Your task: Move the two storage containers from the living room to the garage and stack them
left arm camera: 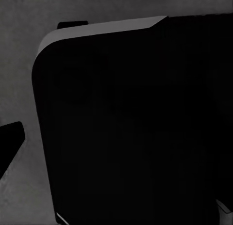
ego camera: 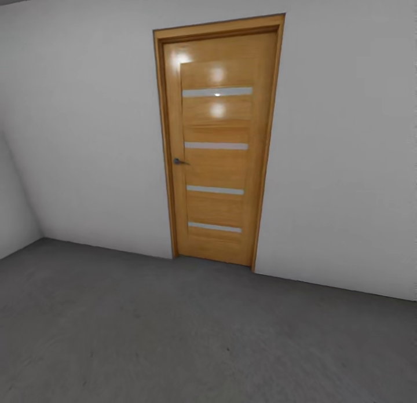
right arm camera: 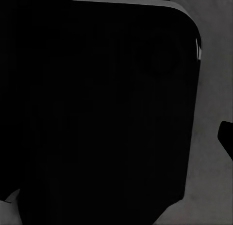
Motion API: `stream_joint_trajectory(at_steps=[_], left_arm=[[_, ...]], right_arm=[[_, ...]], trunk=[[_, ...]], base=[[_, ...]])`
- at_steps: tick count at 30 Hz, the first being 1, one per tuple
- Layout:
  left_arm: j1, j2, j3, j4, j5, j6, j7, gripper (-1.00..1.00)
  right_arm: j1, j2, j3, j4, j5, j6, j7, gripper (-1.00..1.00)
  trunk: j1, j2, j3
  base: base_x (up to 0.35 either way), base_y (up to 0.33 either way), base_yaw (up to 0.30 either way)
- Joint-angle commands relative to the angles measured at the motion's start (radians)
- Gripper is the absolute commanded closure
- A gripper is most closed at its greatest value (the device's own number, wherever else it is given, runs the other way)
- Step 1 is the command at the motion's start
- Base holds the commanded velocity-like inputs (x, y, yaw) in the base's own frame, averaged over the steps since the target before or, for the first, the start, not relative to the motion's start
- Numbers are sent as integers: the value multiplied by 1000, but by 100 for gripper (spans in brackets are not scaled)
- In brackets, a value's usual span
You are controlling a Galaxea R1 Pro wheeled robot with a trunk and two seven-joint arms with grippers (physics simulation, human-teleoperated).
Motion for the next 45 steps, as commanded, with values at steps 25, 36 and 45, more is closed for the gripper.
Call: stream_joint_trajectory(at_steps=[25, 36, 45], left_arm=[[0, 1, -4, 1, 0, -3, -2, -100], [0, 1, -4, 1, 0, -3, -2, -100], [0, 1, -4, 1, 0, -3, -2, -100]], right_arm=[[0, 0, -1, 2, -1, 0, 0, -100], [0, 0, -1, 5, -1, 0, 0, -100], [0, 0, -1, 7, -1, 0, 0, -100]], trunk=[[0, 0, -1], [0, 0, -1], [0, 0, -1]], base=[[258, 243, -246], [256, 245, -231], [257, 245, -115]])
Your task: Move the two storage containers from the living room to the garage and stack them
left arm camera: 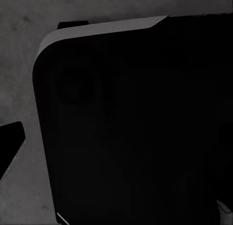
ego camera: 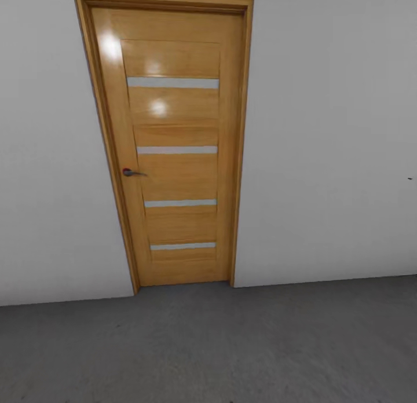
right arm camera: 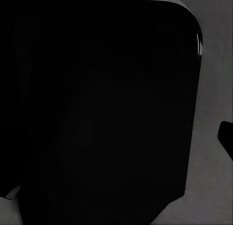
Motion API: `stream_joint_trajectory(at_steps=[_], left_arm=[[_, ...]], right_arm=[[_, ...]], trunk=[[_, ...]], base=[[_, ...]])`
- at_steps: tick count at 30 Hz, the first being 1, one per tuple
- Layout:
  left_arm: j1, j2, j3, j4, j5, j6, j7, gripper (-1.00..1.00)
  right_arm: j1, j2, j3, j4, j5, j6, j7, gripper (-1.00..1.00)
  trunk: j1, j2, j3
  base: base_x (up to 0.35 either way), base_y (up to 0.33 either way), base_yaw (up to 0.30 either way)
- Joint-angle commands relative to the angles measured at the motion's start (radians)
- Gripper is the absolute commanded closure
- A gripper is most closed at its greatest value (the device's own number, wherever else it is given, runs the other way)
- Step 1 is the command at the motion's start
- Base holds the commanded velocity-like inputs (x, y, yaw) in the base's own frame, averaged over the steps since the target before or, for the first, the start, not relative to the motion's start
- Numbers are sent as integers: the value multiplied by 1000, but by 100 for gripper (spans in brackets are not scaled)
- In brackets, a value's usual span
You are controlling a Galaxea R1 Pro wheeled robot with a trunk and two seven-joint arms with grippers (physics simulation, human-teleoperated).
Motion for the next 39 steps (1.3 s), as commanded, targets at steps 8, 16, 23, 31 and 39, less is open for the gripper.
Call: stream_joint_trajectory(at_steps=[8, 16, 23, 31, 39], left_arm=[[0, 0, -3, 1, 0, -5, -2, -100], [0, -1, -3, 1, 0, -6, -2, -100], [0, -2, -4, 1, 0, -7, -1, -100], [0, -3, -4, 1, 0, -7, -1, -100], [0, -3, -4, 0, 0, -8, 0, -100]], right_arm=[[0, 1, -1, 3, -1, 0, 0, -100], [0, 11, -1, 4, 0, 0, 0, -100], [0, 12, -2, 5, 0, 0, 0, -100], [0, 12, -2, 6, 0, 0, 0, -100], [0, 12, -1, 6, 0, 0, 0, -100]], trunk=[[0, -1, -1], [0, -1, -2], [0, -1, -3], [0, -1, -3], [0, -1, -3]], base=[[259, 245, -19], [261, 243, 7], [290, 179, -59], [334, 34, -240], [340, -27, -177]])
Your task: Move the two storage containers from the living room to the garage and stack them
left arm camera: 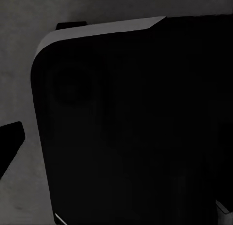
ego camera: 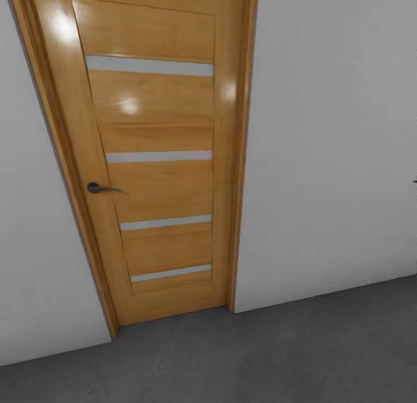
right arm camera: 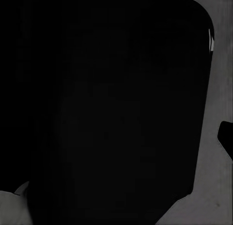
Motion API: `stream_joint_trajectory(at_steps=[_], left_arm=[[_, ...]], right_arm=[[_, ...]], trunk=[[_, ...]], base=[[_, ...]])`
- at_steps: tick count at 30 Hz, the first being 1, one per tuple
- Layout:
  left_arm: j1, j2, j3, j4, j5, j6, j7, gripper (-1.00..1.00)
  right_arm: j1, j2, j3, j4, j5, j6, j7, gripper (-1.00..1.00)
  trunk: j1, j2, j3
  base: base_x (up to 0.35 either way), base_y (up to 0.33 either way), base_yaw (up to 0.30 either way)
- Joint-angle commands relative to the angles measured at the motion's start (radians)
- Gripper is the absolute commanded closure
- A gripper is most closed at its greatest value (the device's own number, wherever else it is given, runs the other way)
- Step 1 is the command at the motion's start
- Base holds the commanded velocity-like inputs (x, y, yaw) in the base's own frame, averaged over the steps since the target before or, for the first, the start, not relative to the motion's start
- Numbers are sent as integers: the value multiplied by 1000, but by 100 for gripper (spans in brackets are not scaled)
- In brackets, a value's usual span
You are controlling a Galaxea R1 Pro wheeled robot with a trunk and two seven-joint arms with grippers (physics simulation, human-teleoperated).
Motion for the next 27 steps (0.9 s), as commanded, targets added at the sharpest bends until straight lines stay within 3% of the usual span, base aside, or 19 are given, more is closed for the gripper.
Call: stream_joint_trajectory(at_steps=[1, 12, 27], left_arm=[[-1, 0, -4, 1, 0, -4, -1, -100], [-1, 0, -4, 1, 0, -4, -1, -100], [-1, 0, -3, 2, 0, -4, -1, -100]], right_arm=[[0, 0, -1, 0, 0, 0, 0, -100], [0, 2, 1, 0, 0, 0, 0, -100], [0, 2, 1, -1, 0, 0, -1, -100]], trunk=[[1, 0, -1], [1, 0, -1], [1, 0, -4]], base=[[324, -114, -65], [302, -167, 23], [216, -232, 226]])
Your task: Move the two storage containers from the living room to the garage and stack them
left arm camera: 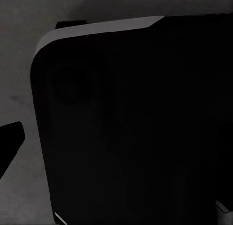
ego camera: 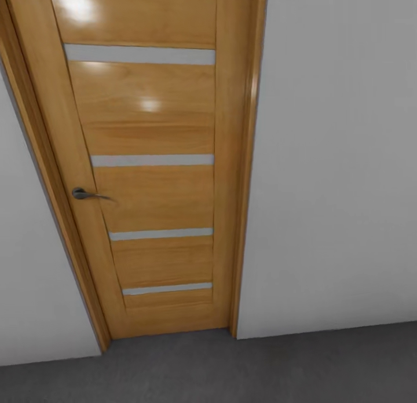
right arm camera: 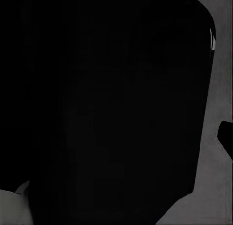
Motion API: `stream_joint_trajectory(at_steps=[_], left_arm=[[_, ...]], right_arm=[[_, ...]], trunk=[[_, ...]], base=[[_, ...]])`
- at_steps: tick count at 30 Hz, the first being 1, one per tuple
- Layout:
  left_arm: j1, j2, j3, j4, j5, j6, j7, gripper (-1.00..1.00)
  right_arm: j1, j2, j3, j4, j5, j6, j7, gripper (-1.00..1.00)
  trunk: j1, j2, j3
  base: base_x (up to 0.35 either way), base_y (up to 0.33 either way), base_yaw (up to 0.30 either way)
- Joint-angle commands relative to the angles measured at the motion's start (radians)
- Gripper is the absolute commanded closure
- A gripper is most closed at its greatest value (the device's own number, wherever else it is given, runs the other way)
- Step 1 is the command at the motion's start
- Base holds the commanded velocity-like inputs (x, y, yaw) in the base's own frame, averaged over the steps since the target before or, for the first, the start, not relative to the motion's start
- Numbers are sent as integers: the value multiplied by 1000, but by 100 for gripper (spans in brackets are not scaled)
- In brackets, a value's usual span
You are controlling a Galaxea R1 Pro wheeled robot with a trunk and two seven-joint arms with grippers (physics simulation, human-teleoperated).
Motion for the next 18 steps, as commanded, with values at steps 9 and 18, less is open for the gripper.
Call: stream_joint_trajectory(at_steps=[9, 18], left_arm=[[-1, 0, -3, 1, 0, -4, 0, -100], [-1, 0, -3, 2, 0, -4, 0, -100]], right_arm=[[0, -1, -3, 0, 0, 0, 1, -100], [0, -1, -3, 1, 0, 0, 1, -100]], trunk=[[0, -1, -3], [0, -1, -5]], base=[[118, -258, 139], [96, -239, 79]])
